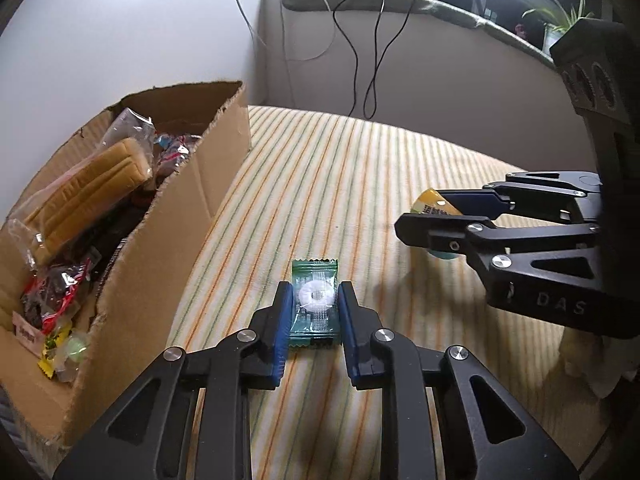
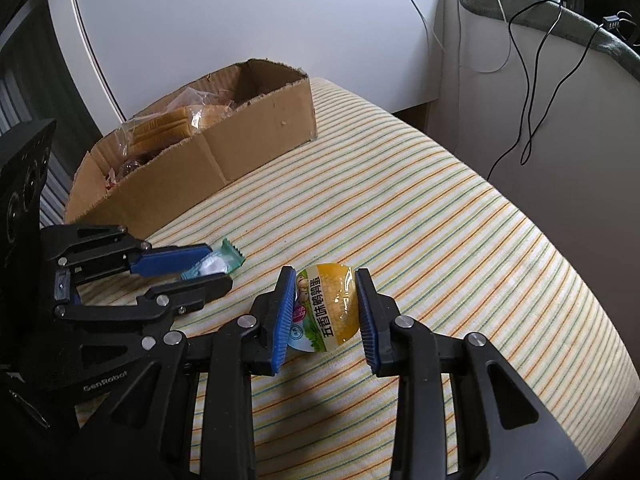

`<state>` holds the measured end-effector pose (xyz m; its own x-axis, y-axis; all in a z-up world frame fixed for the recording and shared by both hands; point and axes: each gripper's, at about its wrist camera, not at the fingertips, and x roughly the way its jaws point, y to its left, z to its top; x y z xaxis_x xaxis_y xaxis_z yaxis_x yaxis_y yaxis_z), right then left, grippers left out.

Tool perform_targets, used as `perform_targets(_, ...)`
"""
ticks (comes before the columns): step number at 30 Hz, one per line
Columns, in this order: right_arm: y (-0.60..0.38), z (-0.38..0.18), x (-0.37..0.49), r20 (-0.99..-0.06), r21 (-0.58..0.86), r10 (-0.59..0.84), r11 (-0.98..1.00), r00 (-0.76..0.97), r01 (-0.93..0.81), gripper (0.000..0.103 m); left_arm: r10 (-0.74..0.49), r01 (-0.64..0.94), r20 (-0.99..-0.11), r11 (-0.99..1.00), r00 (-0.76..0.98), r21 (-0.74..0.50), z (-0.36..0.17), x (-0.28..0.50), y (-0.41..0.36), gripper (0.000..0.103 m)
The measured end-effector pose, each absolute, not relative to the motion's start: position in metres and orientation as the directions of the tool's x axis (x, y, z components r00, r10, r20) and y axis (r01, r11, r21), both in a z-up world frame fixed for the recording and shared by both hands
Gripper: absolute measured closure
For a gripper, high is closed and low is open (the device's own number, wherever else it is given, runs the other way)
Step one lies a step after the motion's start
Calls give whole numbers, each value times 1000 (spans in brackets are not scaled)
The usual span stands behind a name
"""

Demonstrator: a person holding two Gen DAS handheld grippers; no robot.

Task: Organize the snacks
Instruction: 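Grasp the yellow round candy packet with the right tool while the left tool grasps the green mint packet, then carry both packets over the box and open both tools to drop them in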

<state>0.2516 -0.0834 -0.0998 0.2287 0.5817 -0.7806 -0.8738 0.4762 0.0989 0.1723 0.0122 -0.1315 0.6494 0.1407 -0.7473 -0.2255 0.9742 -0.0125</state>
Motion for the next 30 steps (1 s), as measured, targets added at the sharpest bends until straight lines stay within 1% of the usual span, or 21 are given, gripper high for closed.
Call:
perform_targets(10,-71,-65,232,-772,43,568,492,283,-870,73,84,-189,-682,979,727,-80,-96,136,20,82)
perform_targets(15,-53,-43,219,-761,10,569,490,311,-872,73,84,-186,-642,978,762,-92,-79,117,35,82)
perform_targets(22,-13,-19,207,-748,-25,571,486,339,-874,73,118,-225,-607,969,786,-102,-62,89,76,82)
perform_targets(30,42,-10,214,-749,-44,561,488,352,-872,73,174,-279,-580,956,796,-96,-47,69,125,82)
